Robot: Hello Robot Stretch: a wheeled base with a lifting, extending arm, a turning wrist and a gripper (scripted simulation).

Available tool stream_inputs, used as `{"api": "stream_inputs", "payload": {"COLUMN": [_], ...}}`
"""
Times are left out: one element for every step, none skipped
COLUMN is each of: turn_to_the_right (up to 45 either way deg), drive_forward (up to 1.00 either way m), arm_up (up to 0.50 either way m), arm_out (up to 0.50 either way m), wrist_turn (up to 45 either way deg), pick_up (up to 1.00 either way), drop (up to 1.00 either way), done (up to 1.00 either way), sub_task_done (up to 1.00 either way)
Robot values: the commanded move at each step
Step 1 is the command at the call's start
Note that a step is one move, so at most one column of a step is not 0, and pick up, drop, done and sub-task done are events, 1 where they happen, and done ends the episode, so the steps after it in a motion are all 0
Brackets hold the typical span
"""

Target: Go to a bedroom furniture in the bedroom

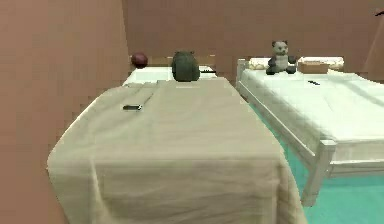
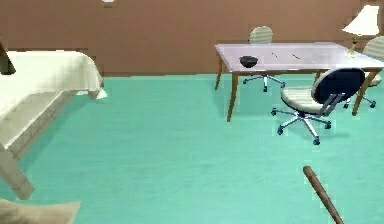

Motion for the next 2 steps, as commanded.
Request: {"api": "stream_inputs", "payload": {"turn_to_the_right": [0.0, 0.0], "drive_forward": [0.3, 0.0], "arm_up": [0.0, 0.0], "arm_out": [0.0, 0.0], "wrist_turn": [0.0, 0.0], "pick_up": [0.0, 0.0], "drop": [0.0, 0.0], "done": [0.0, 1.0], "sub_task_done": [0.0, 0.0]}}
